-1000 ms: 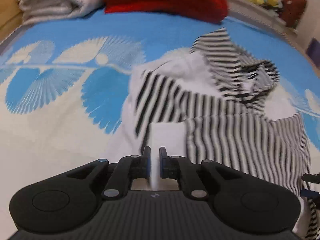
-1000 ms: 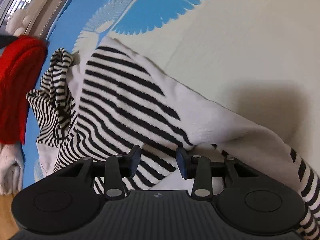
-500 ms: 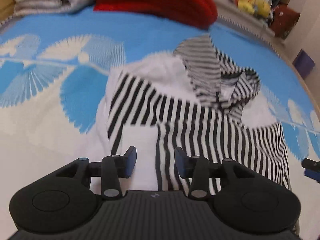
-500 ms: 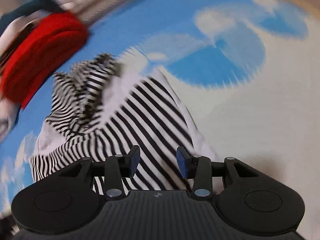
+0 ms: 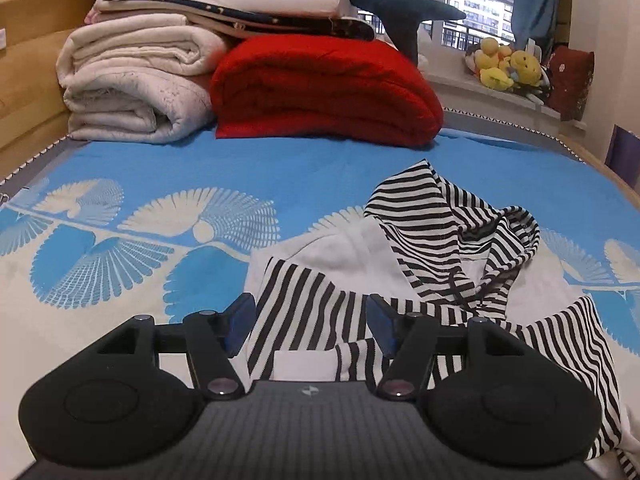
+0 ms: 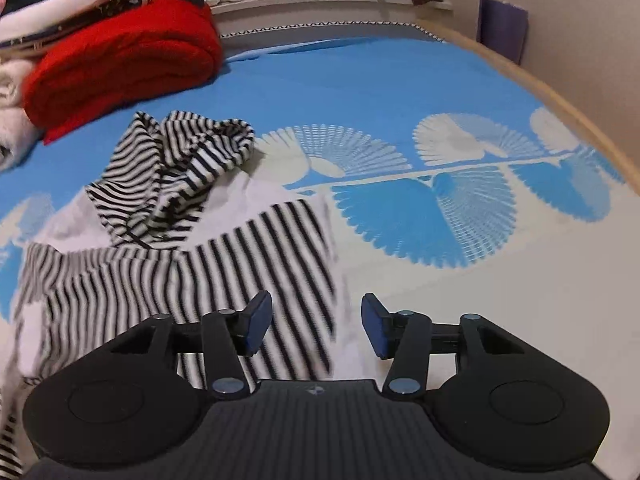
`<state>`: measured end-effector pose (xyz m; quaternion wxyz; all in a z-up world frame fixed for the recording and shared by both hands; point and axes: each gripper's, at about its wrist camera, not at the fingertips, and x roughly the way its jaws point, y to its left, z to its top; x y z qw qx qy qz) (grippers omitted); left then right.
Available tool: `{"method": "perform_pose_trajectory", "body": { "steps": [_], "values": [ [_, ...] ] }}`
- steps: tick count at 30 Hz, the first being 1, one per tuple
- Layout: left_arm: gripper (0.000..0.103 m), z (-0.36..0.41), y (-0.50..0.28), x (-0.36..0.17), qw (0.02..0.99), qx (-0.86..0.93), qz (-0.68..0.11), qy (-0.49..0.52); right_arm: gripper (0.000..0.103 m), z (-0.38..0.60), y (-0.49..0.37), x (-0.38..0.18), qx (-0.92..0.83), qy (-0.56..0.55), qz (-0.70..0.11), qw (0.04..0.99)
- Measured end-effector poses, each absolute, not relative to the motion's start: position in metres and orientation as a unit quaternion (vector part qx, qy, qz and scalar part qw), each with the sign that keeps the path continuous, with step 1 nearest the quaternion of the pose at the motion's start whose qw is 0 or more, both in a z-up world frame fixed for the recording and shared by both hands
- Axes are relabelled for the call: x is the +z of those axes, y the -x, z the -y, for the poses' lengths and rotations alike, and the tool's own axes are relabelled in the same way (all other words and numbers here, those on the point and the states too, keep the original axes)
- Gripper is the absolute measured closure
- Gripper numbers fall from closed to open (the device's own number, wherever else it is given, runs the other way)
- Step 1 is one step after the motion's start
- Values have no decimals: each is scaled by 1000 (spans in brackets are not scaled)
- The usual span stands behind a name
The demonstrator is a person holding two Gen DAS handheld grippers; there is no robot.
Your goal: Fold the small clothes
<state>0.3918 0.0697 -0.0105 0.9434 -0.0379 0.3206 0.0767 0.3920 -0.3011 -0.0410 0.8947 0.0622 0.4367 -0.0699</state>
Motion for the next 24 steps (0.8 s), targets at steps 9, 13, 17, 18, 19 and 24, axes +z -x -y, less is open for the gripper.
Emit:
{"method": "perform_pose_trajectory", "body": {
  "steps": [9, 13, 17, 18, 19, 24],
  "values": [
    [48, -59, -393, -2, 947, 85, -307, 49, 51, 315, -377, -40, -58, -40, -447, 892],
    [69, -49, -393, -1, 947, 90, -306, 39, 51, 323, -376, -38, -61, -48, -451, 889],
    [81, -44, -394, 4, 946, 97, -306, 43, 51, 328, -375, -38, -61, -45, -457, 886],
    [82, -44, -394, 7, 947, 97, -302, 42, 51, 329, -375, -38, -60, -48, -458, 885],
    [83, -44, -392, 12, 950, 97, -296, 40, 51, 330, -375, -37, -59, -50, -459, 885],
    [83, -51, -384, 45, 956, 93, -273, 58, 51, 330, -373, -30, -52, -41, -449, 891]
  ]
}}
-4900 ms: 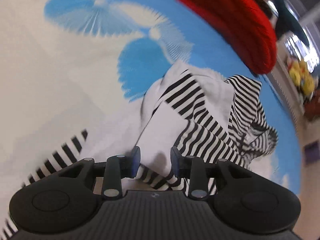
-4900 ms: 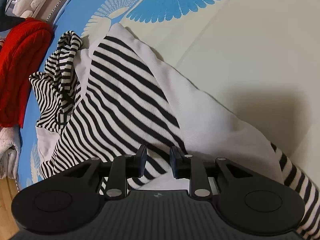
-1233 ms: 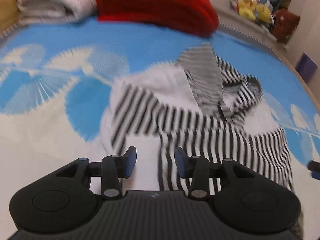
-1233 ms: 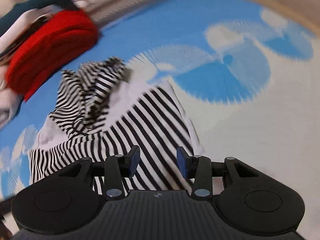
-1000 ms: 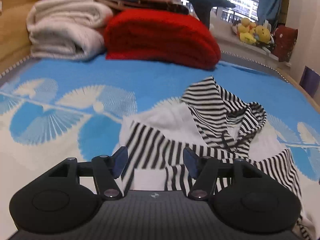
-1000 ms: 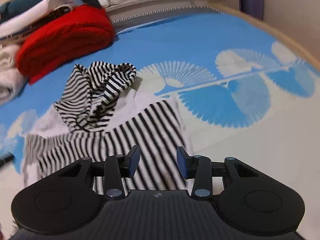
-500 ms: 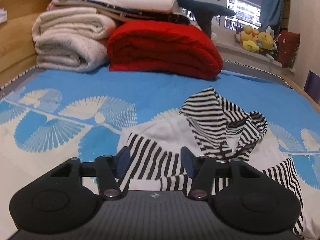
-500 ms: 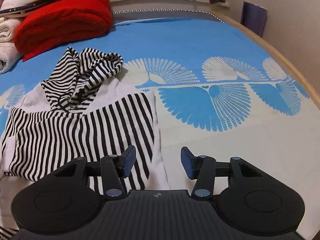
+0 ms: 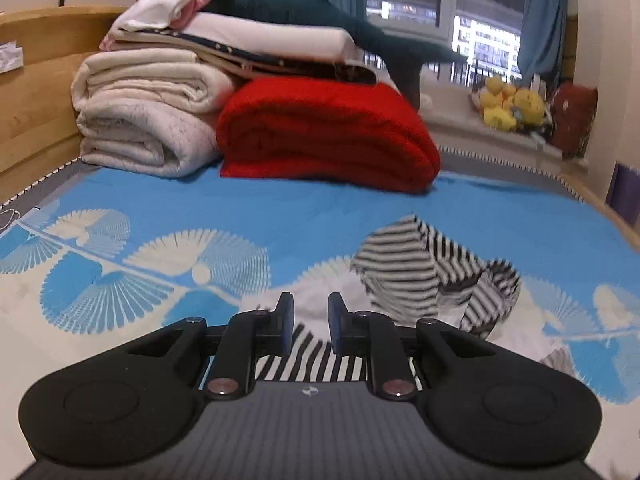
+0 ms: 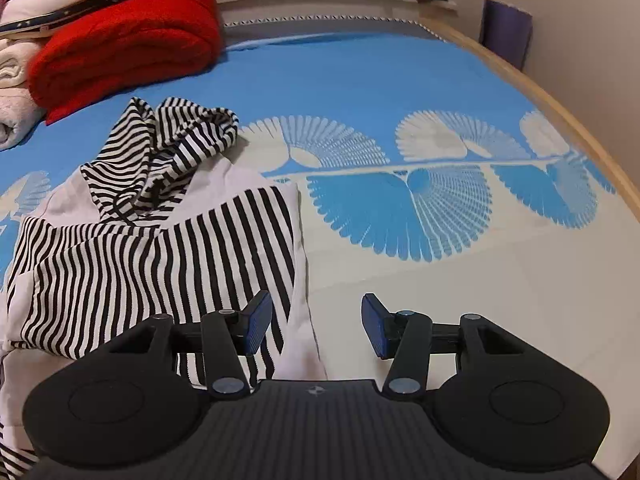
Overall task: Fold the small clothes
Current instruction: 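Reach the left gripper to the striped hood and close on it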
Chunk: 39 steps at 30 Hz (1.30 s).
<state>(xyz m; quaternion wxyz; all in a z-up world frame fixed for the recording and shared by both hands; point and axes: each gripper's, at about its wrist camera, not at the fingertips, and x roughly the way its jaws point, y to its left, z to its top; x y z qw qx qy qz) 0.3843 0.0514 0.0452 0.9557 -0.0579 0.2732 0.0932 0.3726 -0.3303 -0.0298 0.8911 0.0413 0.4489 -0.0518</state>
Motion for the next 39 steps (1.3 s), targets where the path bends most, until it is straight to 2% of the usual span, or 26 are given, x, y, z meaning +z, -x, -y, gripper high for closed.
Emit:
{"method": "perform_pose_trajectory", "body": {
  "steps": [3, 8, 11, 12, 14, 18, 21, 23, 27, 28, 29, 33, 34, 37, 39],
  "values": [
    [83, -57, -384, 63, 951, 78, -286, 92, 52, 330, -371, -29, -47, -40, -447, 892],
    [83, -56, -430, 84, 926, 26, -347, 146, 54, 322, -373, -30, -30, -45, -448, 892],
    [83, -43, -471, 96, 928, 12, -354, 113, 62, 316, -376, -26, -15, -51, -443, 895],
    [83, -38, -487, 97, 930, 12, -355, 100, 68, 315, -377, -24, -12, -50, -441, 896],
    [83, -29, -526, 92, 922, 8, -378, 87, 76, 316, -381, -23, -11, -56, -441, 896],
    [83, -19, -599, 72, 887, 15, -450, 101, 76, 324, -387, -25, -19, -67, -442, 894],
    [82, -6, -651, 48, 882, 10, -466, 73, 76, 328, -389, -29, -19, -68, -448, 891],
    [71, 1, -682, 30, 879, 22, -473, 55, 76, 330, -390, -33, -20, -68, -453, 889],
    [66, 8, -737, -2, 871, 31, -485, 72, 76, 336, -395, -40, -25, -81, -461, 884],
    [56, 13, -749, -11, 869, 35, -491, 55, 76, 337, -395, -42, -25, -84, -462, 882],
    [52, 17, -759, -21, 864, 37, -501, 39, 76, 338, -396, -43, -27, -83, -463, 882],
    [52, 25, -783, -50, 857, 85, -509, -14, 76, 339, -398, -46, -32, -80, -466, 881],
    [56, 24, -785, -53, 859, 90, -504, -10, 76, 339, -399, -47, -33, -80, -466, 880],
    [101, 23, -786, -60, 863, 88, -497, -25, 76, 338, -401, -49, -35, -80, -469, 879],
    [101, 23, -770, -51, 878, 65, -473, -30, 76, 336, -402, -48, -32, -77, -469, 879]
  ]
}}
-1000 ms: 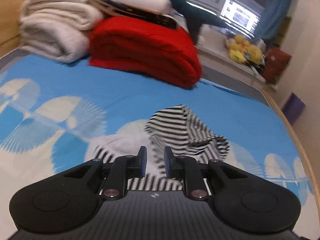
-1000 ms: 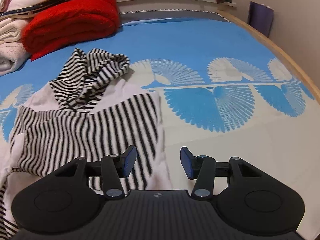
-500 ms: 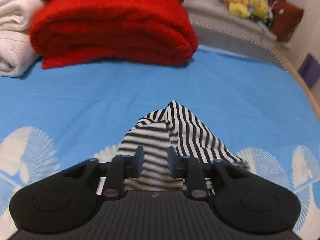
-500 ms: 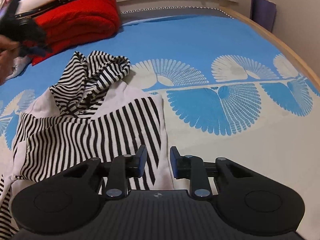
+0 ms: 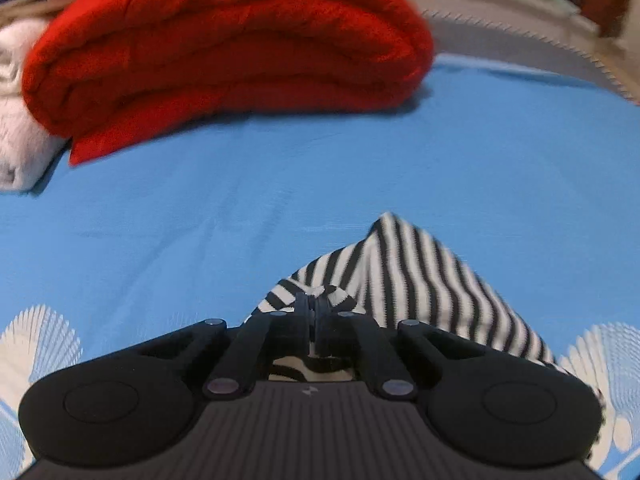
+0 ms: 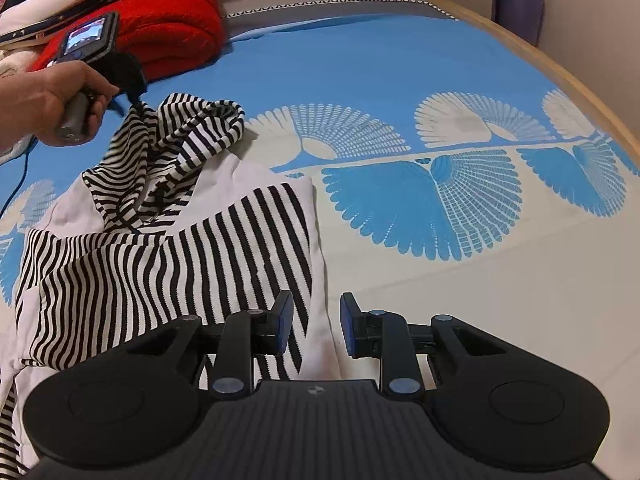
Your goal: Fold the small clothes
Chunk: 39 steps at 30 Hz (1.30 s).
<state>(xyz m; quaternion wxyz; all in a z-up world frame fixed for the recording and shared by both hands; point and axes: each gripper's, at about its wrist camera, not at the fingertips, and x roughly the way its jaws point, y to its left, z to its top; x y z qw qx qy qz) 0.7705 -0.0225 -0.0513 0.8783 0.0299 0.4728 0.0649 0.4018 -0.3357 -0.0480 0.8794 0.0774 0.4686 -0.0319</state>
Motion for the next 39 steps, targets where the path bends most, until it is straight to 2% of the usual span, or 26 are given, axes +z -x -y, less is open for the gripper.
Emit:
{"method": "perform_pose_trajectory", "body": {
  "steps": [5, 7, 9, 11, 15, 18, 21, 22, 23, 25, 28, 32, 33, 34, 35, 37, 39],
  "values": [
    [102, 13, -666, -3, 928, -41, -371, -19, 76, 336, -403, -37, -35, -97, -459, 882],
    [102, -1, -587, 18, 946, -98, -304, -46, 76, 336, -402, -28, -30, -112, -451, 885],
    [102, -19, -507, 25, 947, -162, -271, -52, 76, 335, -397, -17, -26, -116, -438, 891],
    [101, -39, -428, 18, 932, -212, -288, -59, 76, 335, -392, -10, -28, -115, -427, 896],
    [97, -88, -331, -10, 890, -186, -412, -61, 76, 337, -387, -11, -38, -136, -424, 894],
    [92, -136, -310, 19, 906, -93, -402, 92, 76, 336, -385, -11, -41, -149, -421, 894],
    [78, -145, -319, 46, 910, -38, -363, 195, 76, 334, -384, -8, -42, -155, -411, 897],
    [68, -136, -326, 50, 914, -35, -351, 201, 76, 333, -385, -8, -43, -157, -409, 898],
    [51, -124, -332, 52, 916, -43, -345, 202, 76, 332, -386, -9, -43, -158, -408, 898],
    [35, -90, -347, 41, 919, -69, -341, 187, 76, 330, -391, -13, -40, -170, -413, 894],
    [33, -43, -375, 14, 904, -80, -383, 171, 76, 327, -395, -19, -46, -180, -416, 890],
    [37, -17, -387, -9, 900, -64, -402, 155, 76, 323, -400, -23, -47, -185, -419, 888],
    [45, -15, -390, -15, 900, -68, -403, 153, 76, 323, -402, -24, -46, -188, -418, 887],
    [72, -12, -391, -17, 903, -68, -402, 136, 76, 323, -404, -25, -47, -189, -418, 887],
    [92, -9, -393, -20, 907, -69, -400, 113, 76, 323, -406, -26, -50, -189, -419, 887],
    [102, -6, -386, -14, 919, -84, -378, 73, 76, 325, -411, -29, -56, -194, -422, 884],
    [102, -4, -372, -2, 926, -133, -346, 63, 76, 326, -413, -32, -58, -201, -426, 880]
  ]
}}
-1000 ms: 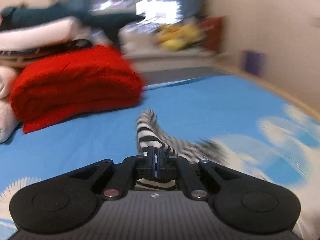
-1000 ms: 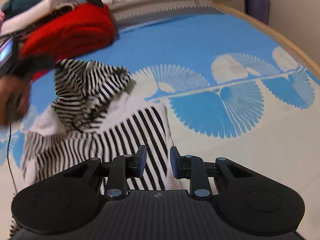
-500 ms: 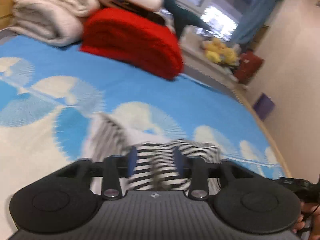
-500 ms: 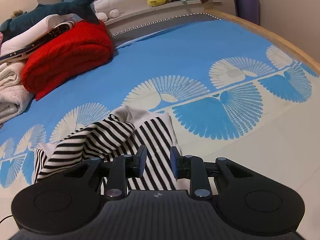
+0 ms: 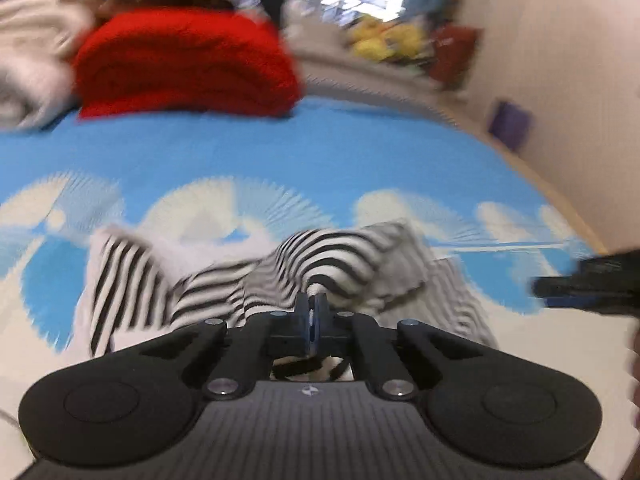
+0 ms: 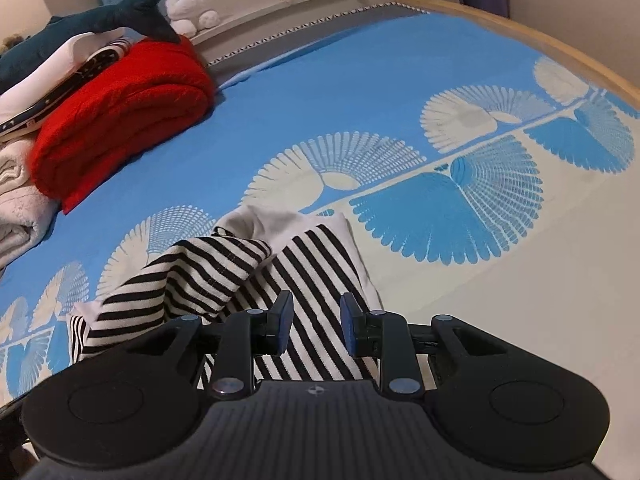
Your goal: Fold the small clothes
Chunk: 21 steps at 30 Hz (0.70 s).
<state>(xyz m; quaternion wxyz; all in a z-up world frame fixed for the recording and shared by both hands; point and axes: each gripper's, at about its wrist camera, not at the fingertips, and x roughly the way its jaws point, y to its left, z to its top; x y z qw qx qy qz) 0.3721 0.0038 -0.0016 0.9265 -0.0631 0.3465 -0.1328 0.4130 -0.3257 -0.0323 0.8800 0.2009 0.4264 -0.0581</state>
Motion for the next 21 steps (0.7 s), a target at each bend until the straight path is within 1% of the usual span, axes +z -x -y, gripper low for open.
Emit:
{"method": "perform_pose_trajectory", "body": {
  "steps": [3, 4, 6, 8, 9, 10, 12, 13, 14, 16, 18, 21],
  "values": [
    [102, 8, -338, 17, 914, -276, -297, 21, 76, 326, -414, -31, -57, -208, -424, 880],
    [102, 14, -325, 17, 891, -342, -298, -1, 76, 326, -413, -30, -59, -210, -420, 881],
    [101, 24, -310, 6, 847, -410, -335, -43, 76, 326, -413, -28, -63, -212, -414, 883],
    [99, 29, -302, -15, 798, -434, -408, -86, 75, 327, -414, -30, -71, -214, -413, 883],
    [99, 25, -301, -21, 785, -439, -429, -87, 74, 328, -414, -32, -74, -217, -414, 881],
    [98, 19, -300, -21, 785, -437, -430, -85, 73, 329, -416, -34, -75, -220, -418, 878],
    [80, -1, -308, -13, 809, -406, -421, -55, 72, 330, -418, -41, -67, -241, -431, 867],
    [59, -17, -318, -9, 827, -372, -420, -16, 71, 331, -419, -44, -63, -253, -438, 860],
    [52, -32, -326, -6, 842, -337, -422, 20, 71, 330, -420, -48, -55, -264, -447, 853],
    [52, -66, -348, -13, 858, -237, -443, 105, 71, 325, -422, -57, -40, -284, -462, 839],
    [52, -92, -363, -29, 845, -146, -481, 182, 71, 319, -425, -67, -31, -304, -476, 825],
    [52, -114, -370, -55, 807, -57, -532, 248, 71, 307, -431, -78, -21, -323, -490, 810]
  ]
}}
